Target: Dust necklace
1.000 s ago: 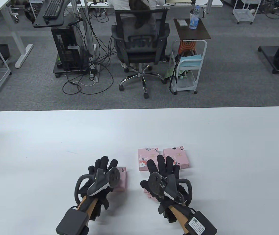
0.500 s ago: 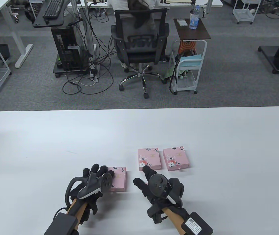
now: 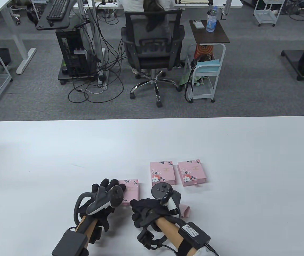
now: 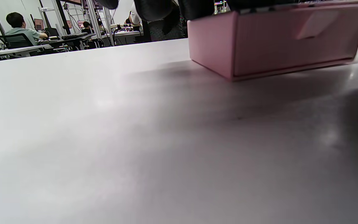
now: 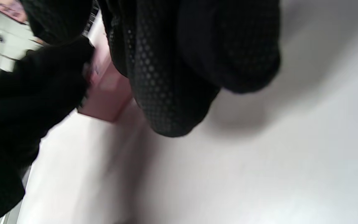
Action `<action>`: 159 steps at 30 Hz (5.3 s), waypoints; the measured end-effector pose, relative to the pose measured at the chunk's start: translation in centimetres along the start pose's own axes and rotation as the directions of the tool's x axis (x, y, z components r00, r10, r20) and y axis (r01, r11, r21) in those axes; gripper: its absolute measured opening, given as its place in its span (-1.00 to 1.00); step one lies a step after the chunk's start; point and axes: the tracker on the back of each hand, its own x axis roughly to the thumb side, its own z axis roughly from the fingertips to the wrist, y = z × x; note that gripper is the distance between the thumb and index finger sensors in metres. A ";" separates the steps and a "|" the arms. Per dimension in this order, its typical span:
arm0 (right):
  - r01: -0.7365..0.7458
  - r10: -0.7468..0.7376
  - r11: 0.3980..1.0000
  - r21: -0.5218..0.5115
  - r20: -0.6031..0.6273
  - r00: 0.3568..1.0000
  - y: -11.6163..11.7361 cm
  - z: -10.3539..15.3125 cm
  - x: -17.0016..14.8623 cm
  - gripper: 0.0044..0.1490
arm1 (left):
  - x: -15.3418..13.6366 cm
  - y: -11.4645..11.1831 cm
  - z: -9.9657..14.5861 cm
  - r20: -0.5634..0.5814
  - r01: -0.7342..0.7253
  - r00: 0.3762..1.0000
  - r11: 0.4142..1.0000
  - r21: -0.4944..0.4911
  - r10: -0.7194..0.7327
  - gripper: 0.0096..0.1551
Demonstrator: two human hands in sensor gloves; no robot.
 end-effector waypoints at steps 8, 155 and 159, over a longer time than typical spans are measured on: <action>0.248 -0.241 0.968 0.025 -0.167 0.956 2.5 -1.9 -1.0 -0.41 | -0.1 -0.1 0.0 0.001 -0.015 1.000 1.000 -0.002 0.015 -0.36; -0.628 0.848 0.433 -0.646 0.055 0.528 -6.8 7.8 1.2 0.04 | 6.5 1.9 3.0 0.153 0.143 0.972 0.967 0.210 -0.177 -0.59; -0.625 0.844 0.430 -0.652 0.043 0.535 -7.0 7.9 1.2 0.03 | 5.5 4.7 3.9 0.133 0.088 0.983 0.961 0.262 -0.127 -0.59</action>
